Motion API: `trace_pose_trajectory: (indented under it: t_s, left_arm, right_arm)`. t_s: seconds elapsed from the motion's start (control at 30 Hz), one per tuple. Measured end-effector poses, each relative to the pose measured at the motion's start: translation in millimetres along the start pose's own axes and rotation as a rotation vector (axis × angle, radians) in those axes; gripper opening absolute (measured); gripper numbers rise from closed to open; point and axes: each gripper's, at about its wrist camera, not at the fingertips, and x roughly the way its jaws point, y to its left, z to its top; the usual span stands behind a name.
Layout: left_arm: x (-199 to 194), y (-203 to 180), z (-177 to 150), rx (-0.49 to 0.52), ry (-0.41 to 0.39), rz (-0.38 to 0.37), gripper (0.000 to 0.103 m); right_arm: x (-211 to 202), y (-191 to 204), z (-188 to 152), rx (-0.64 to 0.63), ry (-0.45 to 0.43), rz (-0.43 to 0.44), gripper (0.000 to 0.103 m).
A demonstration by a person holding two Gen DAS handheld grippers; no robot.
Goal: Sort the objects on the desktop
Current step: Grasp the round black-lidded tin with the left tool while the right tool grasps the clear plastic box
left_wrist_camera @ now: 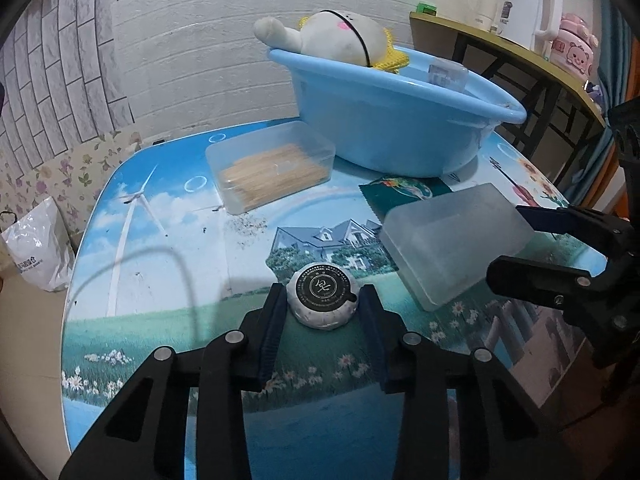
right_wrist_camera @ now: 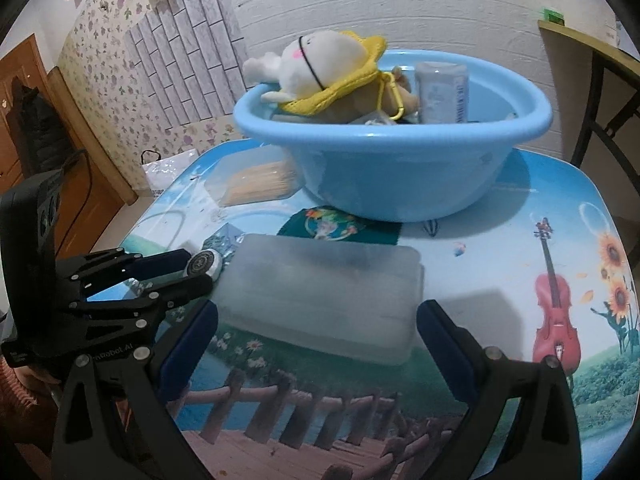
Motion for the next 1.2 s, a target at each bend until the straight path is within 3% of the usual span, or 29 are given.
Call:
trace_pose_trajectory:
  t_s: [0.37,0.43,0.53,0.6,0.83,1.2]
  left_arm:
    - [-14,-7,-17,-0.005,0.009,0.001,0.036]
    - [-16,-9,-19,-0.004,0.007,0.005,0.036]
    - [-18,-11,-23,-0.004,0.008,0.003,0.036]
    - [-19,-11,-25,-0.006,0.008,0.004,0.036]
    - [-24,-5,-30,-0.018,0.003,0.017,0.036]
    - [-25,-4,-32,-0.012,0.006,0.030,0.036]
  right_arm:
    - [-9,16,-13,-0.019,0.034,0.106,0.101]
    - [-10,18,-16,-0.034,0.032,0.133,0.098]
    - [-10,24,-21,-0.063,0.054,0.169,0.080]
    - [-9,27,-23,-0.086,0.064,0.150,0.071]
    - [-11,24,-18,-0.142,0.016,0.027,0.071]
    - [11,24,-4,-0.195,0.042,-0.001,0.071]
